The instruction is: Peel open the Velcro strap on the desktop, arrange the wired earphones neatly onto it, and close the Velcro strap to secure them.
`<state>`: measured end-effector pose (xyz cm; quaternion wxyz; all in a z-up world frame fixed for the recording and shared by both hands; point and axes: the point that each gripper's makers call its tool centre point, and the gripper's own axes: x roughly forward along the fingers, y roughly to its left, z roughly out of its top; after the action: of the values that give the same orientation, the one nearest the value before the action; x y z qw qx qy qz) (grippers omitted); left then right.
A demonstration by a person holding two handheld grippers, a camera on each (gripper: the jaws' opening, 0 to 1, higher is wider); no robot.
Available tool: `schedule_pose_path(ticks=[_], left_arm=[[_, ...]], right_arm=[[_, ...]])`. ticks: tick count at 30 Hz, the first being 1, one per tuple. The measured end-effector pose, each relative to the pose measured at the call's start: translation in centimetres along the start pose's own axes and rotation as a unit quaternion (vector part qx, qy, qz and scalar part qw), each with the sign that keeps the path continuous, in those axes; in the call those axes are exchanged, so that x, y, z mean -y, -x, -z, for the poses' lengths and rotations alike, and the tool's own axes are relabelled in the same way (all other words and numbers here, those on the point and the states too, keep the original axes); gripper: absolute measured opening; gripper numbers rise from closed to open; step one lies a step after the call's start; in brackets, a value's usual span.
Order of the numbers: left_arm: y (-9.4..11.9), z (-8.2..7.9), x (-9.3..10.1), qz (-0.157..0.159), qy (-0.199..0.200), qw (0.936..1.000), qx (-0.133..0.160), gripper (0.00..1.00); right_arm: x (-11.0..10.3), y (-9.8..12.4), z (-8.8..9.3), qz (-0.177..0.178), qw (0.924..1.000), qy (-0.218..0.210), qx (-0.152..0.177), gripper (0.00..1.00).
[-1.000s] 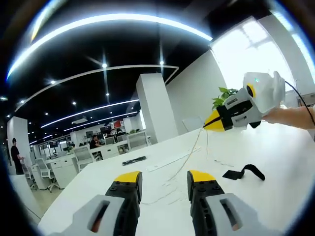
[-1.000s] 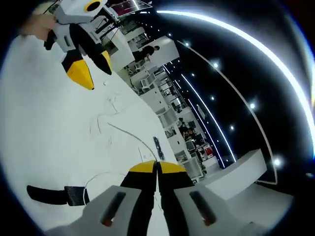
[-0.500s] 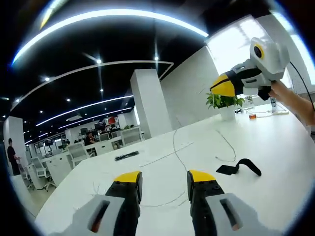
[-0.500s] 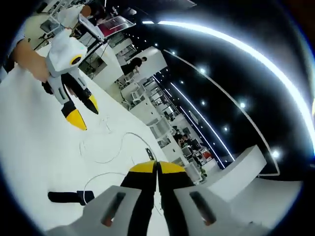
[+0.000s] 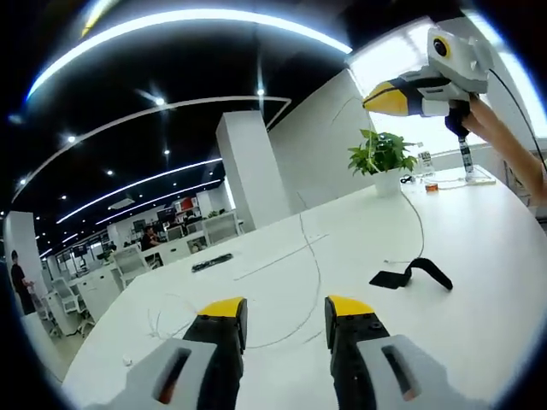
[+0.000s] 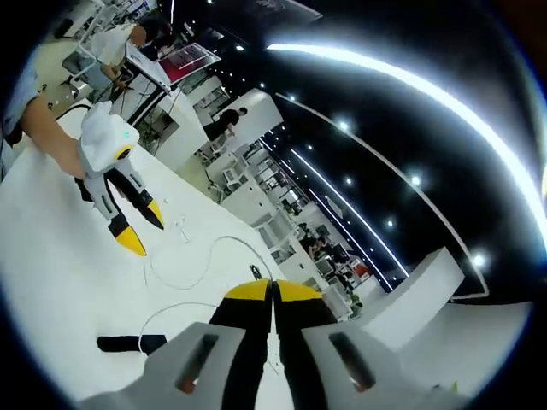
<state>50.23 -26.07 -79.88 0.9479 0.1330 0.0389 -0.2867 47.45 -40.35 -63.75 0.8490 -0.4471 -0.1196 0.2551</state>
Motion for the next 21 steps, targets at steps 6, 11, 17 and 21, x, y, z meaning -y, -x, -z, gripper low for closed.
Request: schedule_pose_path(ticks=[6, 11, 17, 21], left_arm=[[-0.7, 0.9, 0.4, -0.003, -0.024, 0.9997, -0.011, 0.39], [-1.4, 1.6, 0.7, -0.002, -0.041, 0.999, -0.018, 0.38], [-1.7, 2.2, 1.2, 0.003, -0.06, 0.9979, -0.026, 0.36], [-2.1, 2.5, 1.8, 0.011, -0.07, 0.9971, -0.03, 0.35]], right_arm=[[1.2, 0.8, -0.7, 0.009, 0.9999, -0.005, 0.01, 0.03], [1.6, 1.2, -1.1, 0.006, 0.9998, -0.017, 0.013, 0.03], [2.0, 1.8, -1.5, 0.004, 0.9993, -0.029, 0.022, 0.03], [2.1, 2.1, -1.8, 0.003, 0.999, -0.035, 0.027, 0.03]])
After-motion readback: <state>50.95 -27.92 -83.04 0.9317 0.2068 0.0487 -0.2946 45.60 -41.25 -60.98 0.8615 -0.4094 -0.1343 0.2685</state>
